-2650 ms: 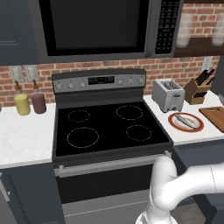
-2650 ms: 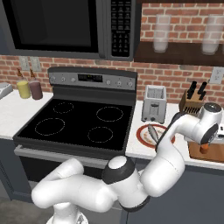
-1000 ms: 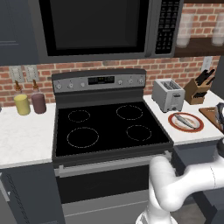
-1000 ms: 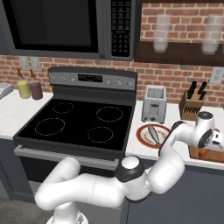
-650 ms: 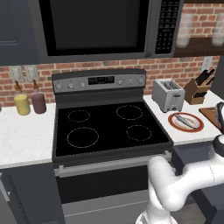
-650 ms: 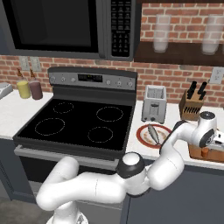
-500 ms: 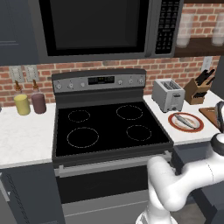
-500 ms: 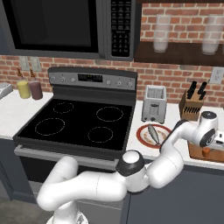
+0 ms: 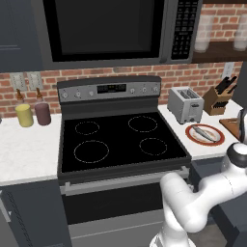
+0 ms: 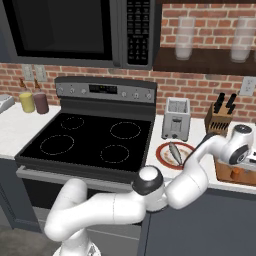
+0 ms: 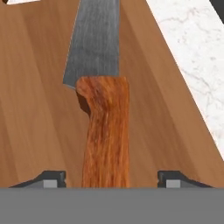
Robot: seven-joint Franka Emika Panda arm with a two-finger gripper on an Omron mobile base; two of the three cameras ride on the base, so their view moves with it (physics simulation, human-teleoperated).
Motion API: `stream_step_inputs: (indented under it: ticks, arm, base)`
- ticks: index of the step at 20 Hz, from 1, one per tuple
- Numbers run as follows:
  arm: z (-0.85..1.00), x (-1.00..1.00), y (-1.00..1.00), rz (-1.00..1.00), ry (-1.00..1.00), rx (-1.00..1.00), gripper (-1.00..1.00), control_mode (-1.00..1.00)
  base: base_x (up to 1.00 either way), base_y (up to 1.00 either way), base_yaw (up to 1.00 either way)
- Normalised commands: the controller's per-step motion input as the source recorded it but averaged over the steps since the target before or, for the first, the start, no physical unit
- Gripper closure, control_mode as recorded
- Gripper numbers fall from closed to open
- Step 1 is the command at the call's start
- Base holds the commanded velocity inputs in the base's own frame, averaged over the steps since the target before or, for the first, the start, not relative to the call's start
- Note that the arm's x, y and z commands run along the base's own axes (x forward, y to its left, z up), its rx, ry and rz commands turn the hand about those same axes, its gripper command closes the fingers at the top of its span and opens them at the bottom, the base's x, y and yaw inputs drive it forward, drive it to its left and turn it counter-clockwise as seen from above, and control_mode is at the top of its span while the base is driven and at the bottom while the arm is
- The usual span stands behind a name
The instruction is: Pick up the knife from the drawer and place it on the cutting board. Then place the meat from the plate to the cutting board.
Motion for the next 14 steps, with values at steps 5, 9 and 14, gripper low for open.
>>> stream_step_inputs:
  ticks: [5,9,14]
  arm:
    - [0.01,-0.31,0.16,0.05,-0.06,0.00,-1.00,-1.00]
    - [0.30,-0.44,0.45,0.18,-0.10,0.00,-1.00,-1.00]
    - [0.46,-0.57,0.83,0.27,-0.03,0.00,-1.00,-1.00]
  base:
    - [0.00,0.00,0.00]
    - [0.00,0.00,0.00]
    - [0.00,0.00,0.00]
